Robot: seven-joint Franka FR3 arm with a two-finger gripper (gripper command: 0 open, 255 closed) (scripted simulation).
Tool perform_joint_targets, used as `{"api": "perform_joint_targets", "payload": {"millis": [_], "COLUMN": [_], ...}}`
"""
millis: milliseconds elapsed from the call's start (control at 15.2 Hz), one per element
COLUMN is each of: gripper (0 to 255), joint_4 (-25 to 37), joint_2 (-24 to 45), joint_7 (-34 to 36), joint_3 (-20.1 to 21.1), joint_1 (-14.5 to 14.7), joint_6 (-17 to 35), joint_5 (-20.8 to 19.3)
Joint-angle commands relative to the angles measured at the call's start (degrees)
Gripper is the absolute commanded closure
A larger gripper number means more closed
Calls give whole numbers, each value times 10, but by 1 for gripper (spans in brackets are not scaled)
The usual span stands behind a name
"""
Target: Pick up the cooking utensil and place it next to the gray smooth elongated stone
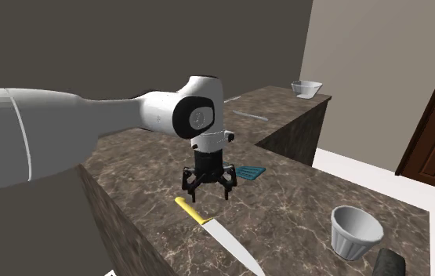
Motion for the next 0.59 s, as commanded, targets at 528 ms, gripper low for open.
{"api": "perform_joint_targets", "payload": {"millis": [528], "gripper": [0], "joint_4": [228], "joint_2": [200], "joint_7": [-222], "joint_3": [-2], "joint_1": [25], "joint_6": [10], "joint_5": [37]}}
